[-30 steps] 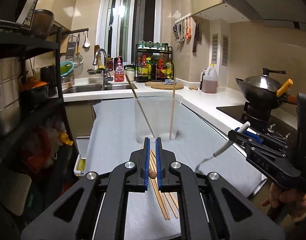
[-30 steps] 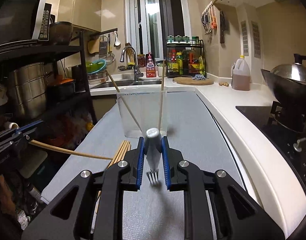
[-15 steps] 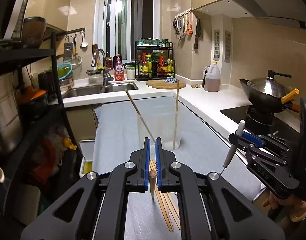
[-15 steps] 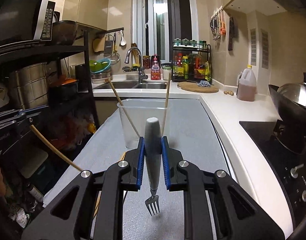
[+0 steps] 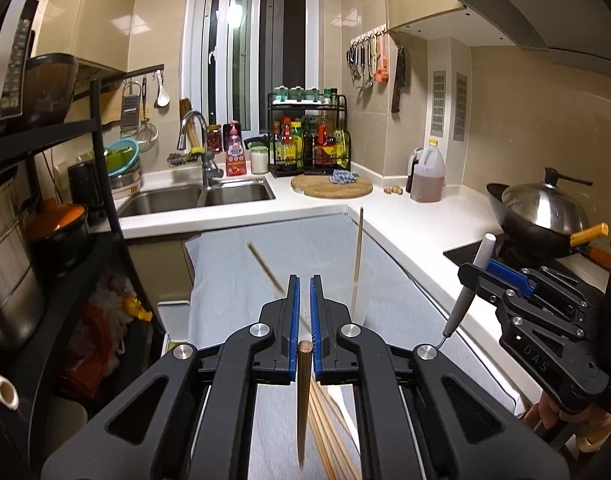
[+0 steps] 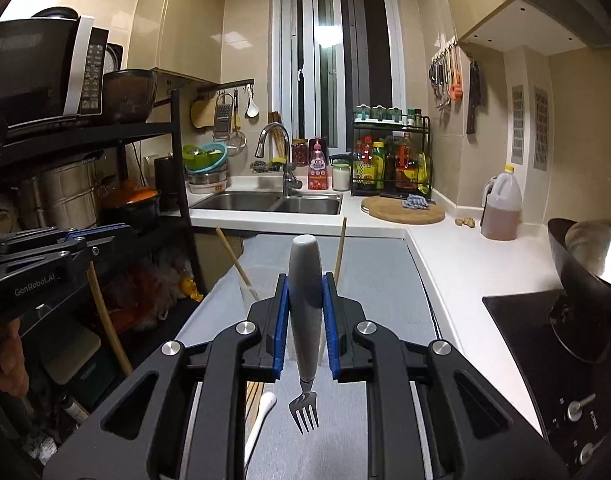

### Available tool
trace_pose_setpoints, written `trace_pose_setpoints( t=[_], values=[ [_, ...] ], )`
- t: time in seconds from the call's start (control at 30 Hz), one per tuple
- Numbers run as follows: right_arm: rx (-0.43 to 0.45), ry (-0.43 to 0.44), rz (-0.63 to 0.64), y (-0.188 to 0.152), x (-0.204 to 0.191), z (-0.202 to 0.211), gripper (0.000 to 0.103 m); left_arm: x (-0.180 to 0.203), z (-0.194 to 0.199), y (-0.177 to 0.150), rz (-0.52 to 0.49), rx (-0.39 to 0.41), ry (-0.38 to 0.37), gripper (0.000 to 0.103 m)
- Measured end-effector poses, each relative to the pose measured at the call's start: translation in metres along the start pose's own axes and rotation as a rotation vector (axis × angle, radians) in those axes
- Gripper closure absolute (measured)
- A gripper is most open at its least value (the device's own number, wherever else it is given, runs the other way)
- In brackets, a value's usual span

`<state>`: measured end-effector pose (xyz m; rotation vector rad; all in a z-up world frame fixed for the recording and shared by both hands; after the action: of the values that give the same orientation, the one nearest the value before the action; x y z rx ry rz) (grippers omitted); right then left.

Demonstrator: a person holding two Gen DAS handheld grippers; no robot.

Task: Organize utensils
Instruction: 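Carry the chopstick and fork up into the container and open both tools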

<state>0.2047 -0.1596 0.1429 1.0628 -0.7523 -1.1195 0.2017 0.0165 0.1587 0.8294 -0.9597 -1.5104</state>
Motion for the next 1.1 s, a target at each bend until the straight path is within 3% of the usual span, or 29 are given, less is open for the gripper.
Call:
trace_pose_setpoints(
  t=[0.57, 0.87, 1.1],
  values=[
    [0.06, 0.022, -0.029, 0.085, 0.008, -0.065, 0.086, -0.002, -0.031, 0.109, -0.011, 0.13, 0.012, 0.098],
    [0.068, 0.018, -0.045, 0.102, 0.015, -0.098, 0.086, -0.002, -0.063, 0.138, 0.0, 0.18, 0.012, 0.098],
    [0.069, 0.016, -0.054, 0.102, 0.021, -0.123, 0.086, -0.005, -0.097, 0.141, 0.013, 0.18, 0.015, 0.098]
  ],
)
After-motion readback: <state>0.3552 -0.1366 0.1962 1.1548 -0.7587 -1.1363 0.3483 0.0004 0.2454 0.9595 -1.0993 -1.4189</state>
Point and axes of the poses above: each gripper's, at about its wrist camera, not at the fingertips, and z roughly against the way its jaws point, x to its right, y to its top, the point moved 2 cm from there along -z, roughly the way its jaws point, and after that the axes turned 1 degree about -x, right-handed, at the moved point
